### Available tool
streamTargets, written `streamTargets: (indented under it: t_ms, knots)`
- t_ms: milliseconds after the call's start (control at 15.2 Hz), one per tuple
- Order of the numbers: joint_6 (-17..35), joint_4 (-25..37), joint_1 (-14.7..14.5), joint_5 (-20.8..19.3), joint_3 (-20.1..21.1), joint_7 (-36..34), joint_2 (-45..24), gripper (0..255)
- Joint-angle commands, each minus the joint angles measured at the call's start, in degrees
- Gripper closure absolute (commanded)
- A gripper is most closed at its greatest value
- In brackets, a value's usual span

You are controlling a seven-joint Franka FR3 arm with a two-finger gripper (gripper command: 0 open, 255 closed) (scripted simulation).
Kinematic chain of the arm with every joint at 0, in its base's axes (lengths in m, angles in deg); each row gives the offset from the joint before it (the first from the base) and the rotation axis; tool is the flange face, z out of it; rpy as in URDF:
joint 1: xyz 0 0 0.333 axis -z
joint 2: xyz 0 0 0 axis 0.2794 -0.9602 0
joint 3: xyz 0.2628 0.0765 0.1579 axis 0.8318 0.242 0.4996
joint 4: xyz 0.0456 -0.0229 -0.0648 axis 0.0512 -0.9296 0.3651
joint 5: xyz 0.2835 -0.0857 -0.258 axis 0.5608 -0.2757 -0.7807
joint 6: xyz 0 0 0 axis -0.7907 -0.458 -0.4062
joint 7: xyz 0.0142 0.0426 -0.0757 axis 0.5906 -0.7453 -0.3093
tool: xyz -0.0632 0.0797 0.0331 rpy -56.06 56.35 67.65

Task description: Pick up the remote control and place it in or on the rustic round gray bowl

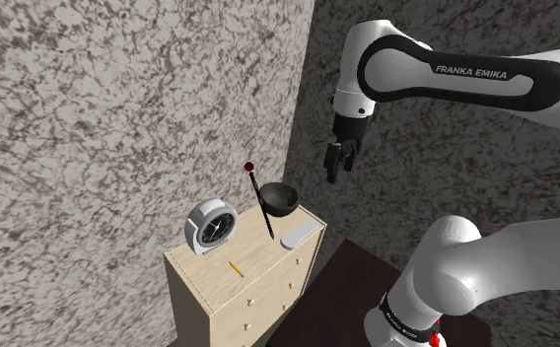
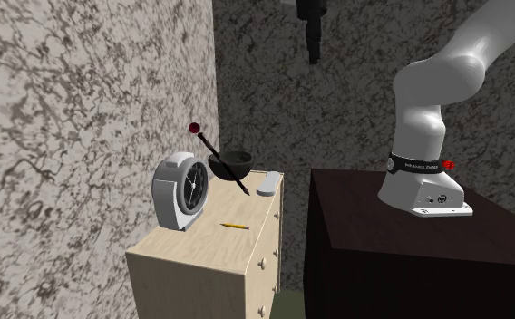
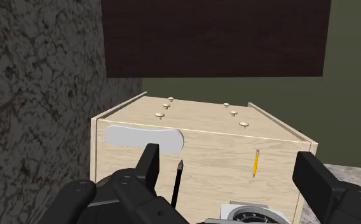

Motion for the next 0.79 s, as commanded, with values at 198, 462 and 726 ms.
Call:
streamTargets:
  t_ms: [198,462,726]
  knots:
    - [4.98,-5.37,-0.92,-2.98,-3.43,8.37,0.92,0]
    - [12.44,-11.26,-1.82,-7.24,-8.47,19.44,0.26,0]
    - [20.98,-15.49,-2.65,-11.54,-14.05,30.41,-2.97,0]
